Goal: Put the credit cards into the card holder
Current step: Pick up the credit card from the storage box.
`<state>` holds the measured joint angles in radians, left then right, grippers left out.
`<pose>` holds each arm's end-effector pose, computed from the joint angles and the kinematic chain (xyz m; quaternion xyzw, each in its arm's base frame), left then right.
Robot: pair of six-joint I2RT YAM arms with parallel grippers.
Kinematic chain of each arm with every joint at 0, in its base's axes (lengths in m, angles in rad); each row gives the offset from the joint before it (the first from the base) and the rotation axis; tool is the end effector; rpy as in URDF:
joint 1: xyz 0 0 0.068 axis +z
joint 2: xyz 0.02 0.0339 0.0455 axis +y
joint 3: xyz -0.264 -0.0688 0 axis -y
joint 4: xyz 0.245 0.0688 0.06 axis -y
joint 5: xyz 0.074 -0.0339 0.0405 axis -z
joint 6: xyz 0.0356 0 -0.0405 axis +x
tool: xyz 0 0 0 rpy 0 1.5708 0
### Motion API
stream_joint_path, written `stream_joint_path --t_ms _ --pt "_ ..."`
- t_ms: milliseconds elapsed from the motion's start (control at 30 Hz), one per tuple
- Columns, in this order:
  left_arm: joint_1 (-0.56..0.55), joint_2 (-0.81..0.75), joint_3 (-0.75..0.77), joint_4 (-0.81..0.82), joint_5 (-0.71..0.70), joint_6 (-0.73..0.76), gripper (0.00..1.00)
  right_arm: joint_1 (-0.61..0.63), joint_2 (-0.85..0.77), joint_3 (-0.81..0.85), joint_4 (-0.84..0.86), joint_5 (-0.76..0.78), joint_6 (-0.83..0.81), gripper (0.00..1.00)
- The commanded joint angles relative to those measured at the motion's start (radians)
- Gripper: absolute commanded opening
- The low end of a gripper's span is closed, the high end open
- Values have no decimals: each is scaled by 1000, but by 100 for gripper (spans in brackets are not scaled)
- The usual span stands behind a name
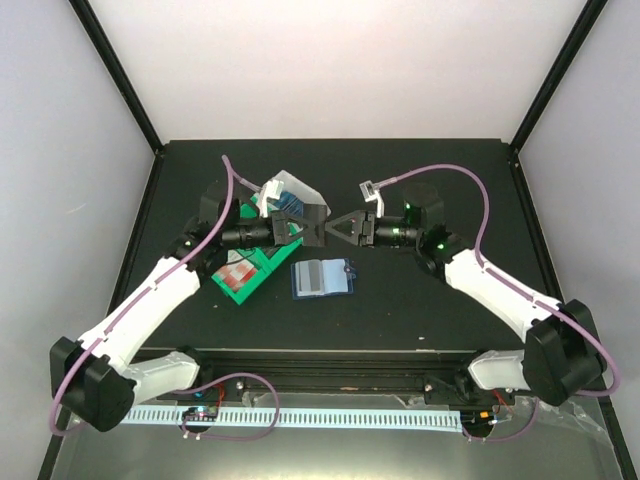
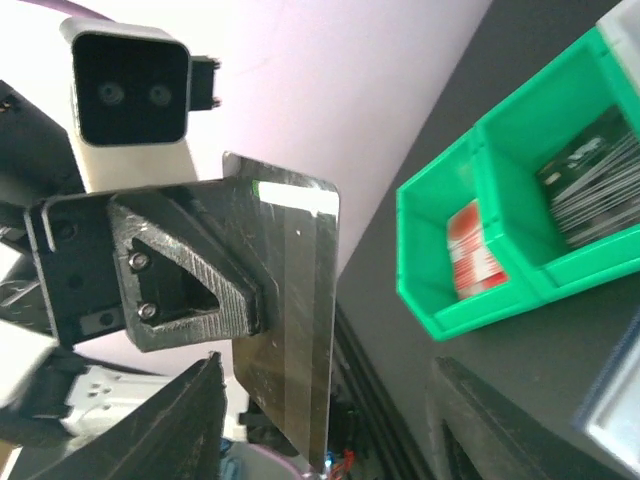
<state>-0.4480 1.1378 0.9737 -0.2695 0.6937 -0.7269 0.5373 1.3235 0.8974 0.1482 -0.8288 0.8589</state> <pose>0.2179 -0.1300 0.3297 0.0711 0.8102 -0.5191 0.2627 0.2422 0.1748 0.2959 -0.1224 0.7601 0.6006 0.2158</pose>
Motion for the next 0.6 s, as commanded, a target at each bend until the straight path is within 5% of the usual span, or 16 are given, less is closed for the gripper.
stream_joint_path --t_ms 0,133,267,500,567 --pt "-16 -52 -54 292 106 -247 1 10 -56 -74 272 -56 161 50" --pt "-22 -48 -87 404 146 -340 2 14 -73 -105 390 -94 217 33" --pt "-23 -44 -115 518 179 -407 2 15 -66 -102 435 -142 255 27" --pt "-24 -46 -157 517 179 -388 5 16 -75 -89 418 -163 265 2" --pt "-25 -53 -158 432 152 -329 12 15 -81 -83 359 -144 218 1"
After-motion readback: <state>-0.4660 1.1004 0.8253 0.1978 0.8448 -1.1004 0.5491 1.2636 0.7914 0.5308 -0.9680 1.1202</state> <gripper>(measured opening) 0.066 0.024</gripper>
